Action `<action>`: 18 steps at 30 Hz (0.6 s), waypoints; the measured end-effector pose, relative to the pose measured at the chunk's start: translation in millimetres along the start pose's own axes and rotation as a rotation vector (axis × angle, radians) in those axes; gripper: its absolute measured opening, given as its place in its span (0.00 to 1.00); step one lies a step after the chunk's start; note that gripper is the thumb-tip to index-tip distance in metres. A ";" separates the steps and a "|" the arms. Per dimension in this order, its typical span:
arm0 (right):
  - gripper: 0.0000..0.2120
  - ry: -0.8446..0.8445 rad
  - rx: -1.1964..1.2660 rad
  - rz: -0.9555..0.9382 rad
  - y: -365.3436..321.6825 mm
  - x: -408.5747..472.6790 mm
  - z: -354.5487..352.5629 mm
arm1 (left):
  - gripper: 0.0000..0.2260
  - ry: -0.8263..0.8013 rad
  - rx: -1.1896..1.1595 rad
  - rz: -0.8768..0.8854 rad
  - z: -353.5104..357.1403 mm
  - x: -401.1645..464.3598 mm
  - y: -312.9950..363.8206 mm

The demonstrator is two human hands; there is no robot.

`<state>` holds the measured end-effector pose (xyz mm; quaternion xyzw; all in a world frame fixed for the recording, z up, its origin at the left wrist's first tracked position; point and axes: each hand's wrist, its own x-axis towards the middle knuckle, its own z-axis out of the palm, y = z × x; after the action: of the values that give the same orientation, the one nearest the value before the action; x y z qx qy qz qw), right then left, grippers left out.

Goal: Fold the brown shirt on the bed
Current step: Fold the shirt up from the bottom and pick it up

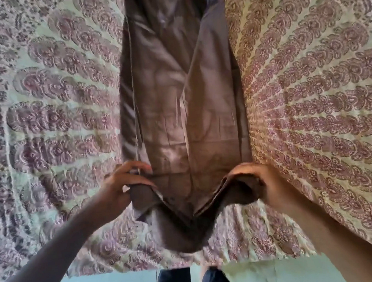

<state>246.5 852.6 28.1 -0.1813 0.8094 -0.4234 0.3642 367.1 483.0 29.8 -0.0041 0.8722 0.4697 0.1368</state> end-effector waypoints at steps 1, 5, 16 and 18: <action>0.10 -0.002 0.175 0.045 -13.9 7.3 -11.8 | 0.09 0.017 -0.231 -0.012 -13.3 13.1 10.5; 0.06 0.270 0.187 0.134 -42.2 77.4 -52.3 | 0.14 0.200 -0.555 -0.276 -50.8 81.6 27.7; 0.21 0.504 -0.056 0.273 -13.6 198.9 -90.0 | 0.07 0.463 -0.311 -0.761 -42.3 156.0 -21.1; 0.23 0.524 -0.041 0.226 -16.0 200.6 -95.3 | 0.11 0.502 -0.320 -0.814 -43.6 153.8 -17.7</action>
<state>41.3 775.4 -10.5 0.0183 0.8995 -0.3961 0.1836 211.2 456.0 0.7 -0.4777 0.7230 0.4905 0.0923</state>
